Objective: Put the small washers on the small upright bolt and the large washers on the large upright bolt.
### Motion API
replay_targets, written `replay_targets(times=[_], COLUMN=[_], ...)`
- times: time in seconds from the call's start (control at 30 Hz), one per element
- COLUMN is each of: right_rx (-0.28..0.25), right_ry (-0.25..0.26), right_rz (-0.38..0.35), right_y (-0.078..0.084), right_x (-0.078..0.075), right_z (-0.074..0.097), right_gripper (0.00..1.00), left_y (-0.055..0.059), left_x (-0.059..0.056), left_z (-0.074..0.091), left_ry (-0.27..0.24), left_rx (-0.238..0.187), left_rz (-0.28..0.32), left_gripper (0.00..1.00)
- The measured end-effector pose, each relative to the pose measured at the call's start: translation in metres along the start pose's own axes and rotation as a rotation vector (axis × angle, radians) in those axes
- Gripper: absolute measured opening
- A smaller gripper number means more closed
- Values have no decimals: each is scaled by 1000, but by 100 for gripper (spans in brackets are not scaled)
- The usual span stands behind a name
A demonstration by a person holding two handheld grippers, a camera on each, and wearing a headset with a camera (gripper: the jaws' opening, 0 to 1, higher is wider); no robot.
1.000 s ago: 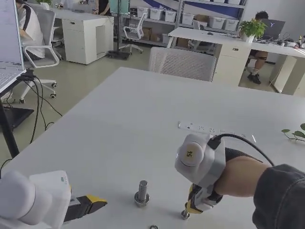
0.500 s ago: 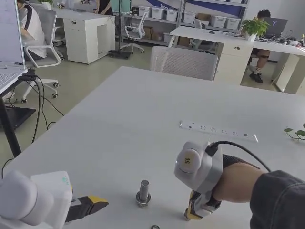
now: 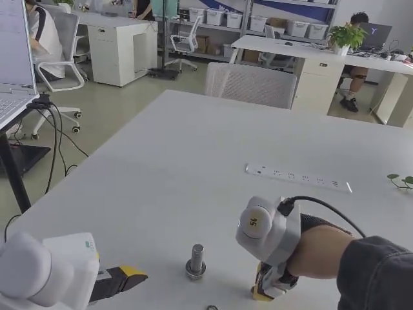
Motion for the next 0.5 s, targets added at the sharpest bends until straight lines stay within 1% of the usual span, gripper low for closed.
replay_targets(times=[0.33,0.5], right_rx=[1,-4], right_ry=[1,9], right_rz=[-9,-10], right_y=[0,1], right_x=[0,1], right_z=[1,3], right_gripper=[16,20], left_y=[0,0], left_x=[0,-1], left_z=[0,0], left_ry=[0,0], left_rx=[-3,-3], left_rz=[0,-1], left_gripper=[92,92])
Point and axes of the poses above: the centre of the closed fingertips' face, and the gripper's own axes: z roughly backward along the fingers, x roughly to its left, y roughly out of its underside, the point moved 9 cm from there along z, roughly backward along the fingers, and after that the axes turned 8 degrees about z, right-handed, at the moved point
